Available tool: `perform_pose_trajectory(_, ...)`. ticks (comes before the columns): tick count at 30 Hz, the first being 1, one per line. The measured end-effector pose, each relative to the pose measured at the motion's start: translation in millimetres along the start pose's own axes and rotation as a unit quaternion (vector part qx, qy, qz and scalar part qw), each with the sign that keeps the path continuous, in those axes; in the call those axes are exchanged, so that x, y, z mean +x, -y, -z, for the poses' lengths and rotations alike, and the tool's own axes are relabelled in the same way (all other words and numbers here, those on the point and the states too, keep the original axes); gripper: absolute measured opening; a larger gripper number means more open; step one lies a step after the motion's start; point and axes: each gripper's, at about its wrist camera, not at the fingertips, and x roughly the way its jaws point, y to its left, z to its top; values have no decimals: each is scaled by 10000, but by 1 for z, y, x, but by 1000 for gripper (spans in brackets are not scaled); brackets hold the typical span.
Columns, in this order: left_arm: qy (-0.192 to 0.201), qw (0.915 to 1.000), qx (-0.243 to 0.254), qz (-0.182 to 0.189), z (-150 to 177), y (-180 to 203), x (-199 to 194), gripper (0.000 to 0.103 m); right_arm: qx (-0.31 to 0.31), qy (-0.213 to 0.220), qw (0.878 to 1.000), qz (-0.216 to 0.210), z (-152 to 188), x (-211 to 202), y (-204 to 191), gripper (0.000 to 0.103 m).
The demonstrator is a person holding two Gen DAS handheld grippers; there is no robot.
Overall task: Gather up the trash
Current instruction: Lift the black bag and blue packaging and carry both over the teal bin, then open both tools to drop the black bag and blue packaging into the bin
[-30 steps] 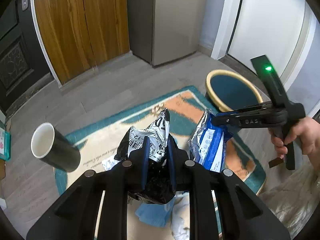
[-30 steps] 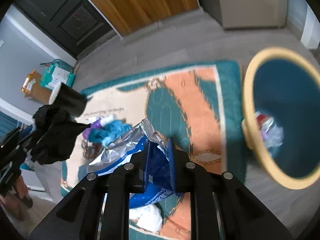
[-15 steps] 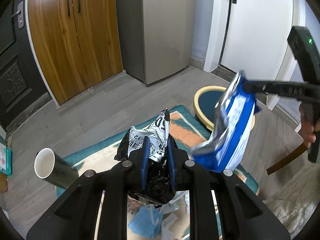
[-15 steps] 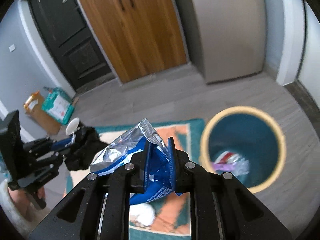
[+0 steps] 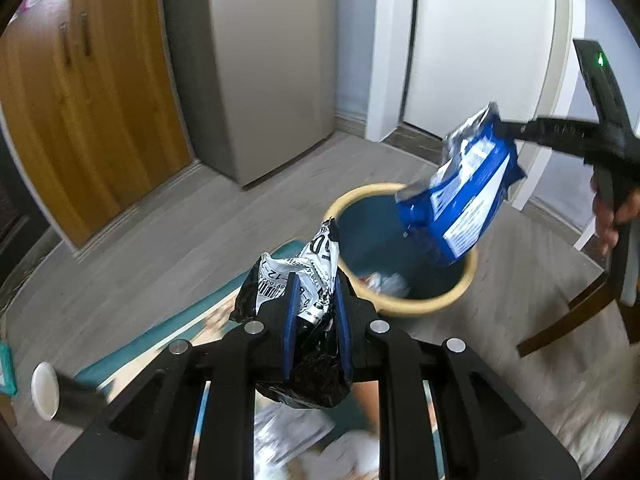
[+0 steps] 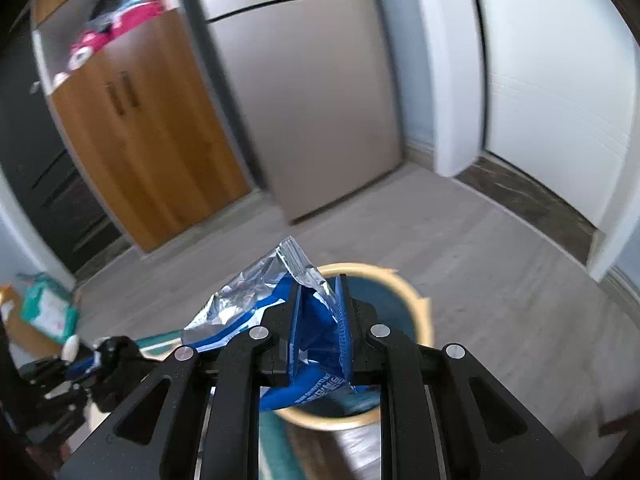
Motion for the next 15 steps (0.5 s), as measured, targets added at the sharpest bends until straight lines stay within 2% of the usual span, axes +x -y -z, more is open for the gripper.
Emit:
perform_pose_trajectory(6,-150,9979,516,358,-30,54,54,17,305,-189,9980,511,13,35,44,17)
perform_pose_trajectory(11,-320,9973,389,537,-43,75,99,17,486,-342,9948,831,22,60,59,18)
perform_pose_trajectory(15,-523,9970,334,463,-50,86,132,17,529,-378,9936,923,25,72,60,18)
